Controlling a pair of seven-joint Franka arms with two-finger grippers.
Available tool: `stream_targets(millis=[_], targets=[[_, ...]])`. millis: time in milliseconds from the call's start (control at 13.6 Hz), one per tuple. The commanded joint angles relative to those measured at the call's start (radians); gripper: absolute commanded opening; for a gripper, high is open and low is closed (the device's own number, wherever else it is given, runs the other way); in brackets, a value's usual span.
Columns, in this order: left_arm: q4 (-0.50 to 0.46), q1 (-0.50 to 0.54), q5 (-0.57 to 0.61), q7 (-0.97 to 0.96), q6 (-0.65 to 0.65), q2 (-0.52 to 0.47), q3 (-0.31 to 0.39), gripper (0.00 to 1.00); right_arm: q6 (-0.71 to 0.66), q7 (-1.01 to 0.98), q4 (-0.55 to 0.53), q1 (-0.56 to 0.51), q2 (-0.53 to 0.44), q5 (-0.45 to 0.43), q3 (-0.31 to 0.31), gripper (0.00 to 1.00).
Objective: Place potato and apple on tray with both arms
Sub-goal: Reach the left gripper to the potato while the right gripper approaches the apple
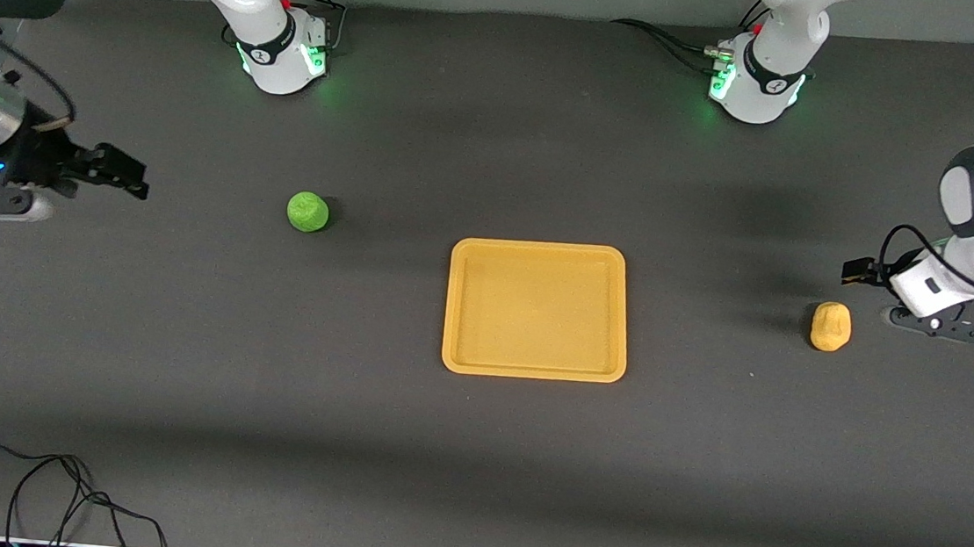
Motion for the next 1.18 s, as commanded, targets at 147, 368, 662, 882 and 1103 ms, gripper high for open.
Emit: stream_targets(millis=[147,368,662,882,1103], targets=[[0.012,-0.008,0.001,0.02,0.175,0.159,-0.013,0.9,0.145,0.156,-0.451,0.134,-0.355,0.001,-0.002,1.0],[0.02,-0.011,0.009,0.017,0.205,0.191,-0.013,0.5,0.173,0.192,-0.587,0.181,-0.436,0.001,-0.002,1.0],[0.055,-0.014,0.004,-0.019,0.161,0.168,-0.019,0.08,0.223,0.194,-0.681,0.197,-0.467,0.001,-0.002,1.0],[0.193,-0.101,0.0,-0.226,-0.006,0.16,-0.048,0.08,0.409,0.213,-0.821,0.2,-0.452,0.001,0.0,1.0],[0.316,-0.19,-0.079,-0.402,-0.161,0.161,-0.114,0.09,0.657,0.255,-0.973,0.215,-0.403,0.003,0.0,1.0]])
